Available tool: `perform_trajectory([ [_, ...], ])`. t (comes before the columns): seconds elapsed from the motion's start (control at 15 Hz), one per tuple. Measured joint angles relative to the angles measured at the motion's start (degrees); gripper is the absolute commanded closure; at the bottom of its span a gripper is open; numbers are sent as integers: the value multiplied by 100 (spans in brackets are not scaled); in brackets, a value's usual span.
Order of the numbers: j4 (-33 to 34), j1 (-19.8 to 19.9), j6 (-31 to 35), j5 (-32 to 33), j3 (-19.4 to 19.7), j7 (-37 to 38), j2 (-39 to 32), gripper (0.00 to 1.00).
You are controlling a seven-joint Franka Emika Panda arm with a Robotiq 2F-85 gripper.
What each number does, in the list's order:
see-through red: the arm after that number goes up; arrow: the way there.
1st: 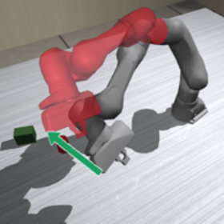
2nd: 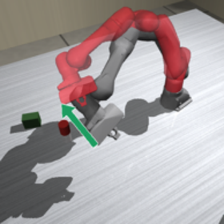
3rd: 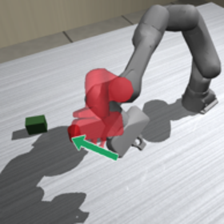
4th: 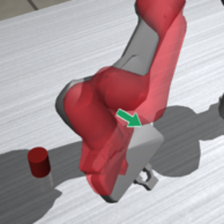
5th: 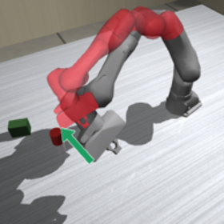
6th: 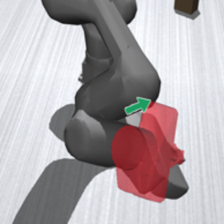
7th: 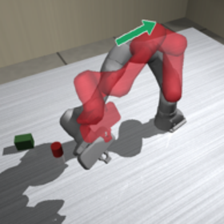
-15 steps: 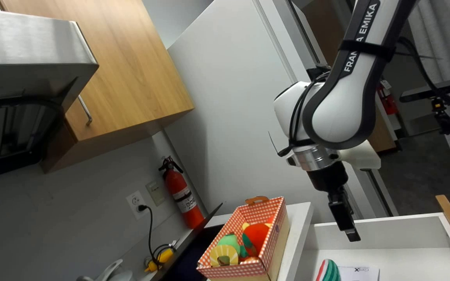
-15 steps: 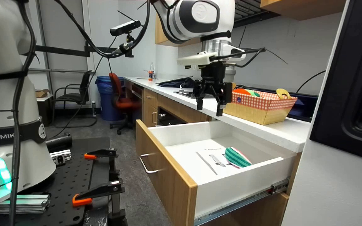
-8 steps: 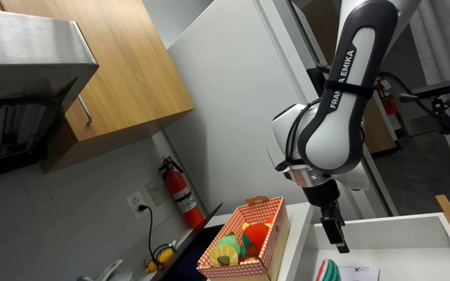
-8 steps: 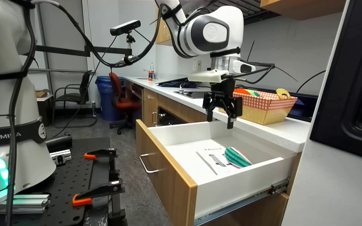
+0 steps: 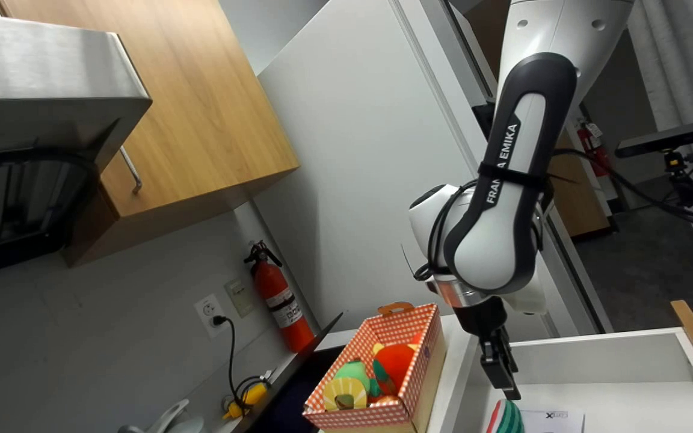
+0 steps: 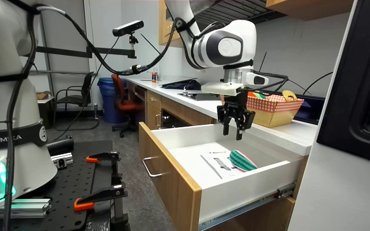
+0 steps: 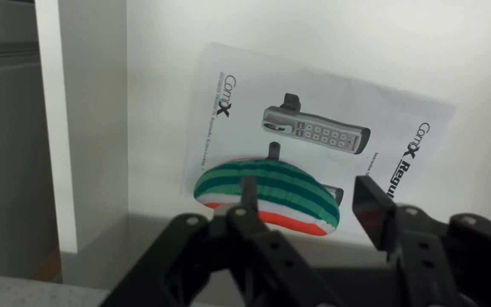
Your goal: Remove a piece of watermelon plush toy from the open drawer, put the watermelon in the carton box and then close the drawer
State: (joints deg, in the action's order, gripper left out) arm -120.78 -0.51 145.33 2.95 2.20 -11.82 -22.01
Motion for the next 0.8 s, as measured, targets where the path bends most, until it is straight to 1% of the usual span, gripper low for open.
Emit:
perform_trajectory([
  [0.27,273,4,25,0,-1,0,-327,100],
  [0.47,418,28,282,0,2,25,-559,100],
  [0.8,490,110,1032,-1,16,112,-970,100],
])
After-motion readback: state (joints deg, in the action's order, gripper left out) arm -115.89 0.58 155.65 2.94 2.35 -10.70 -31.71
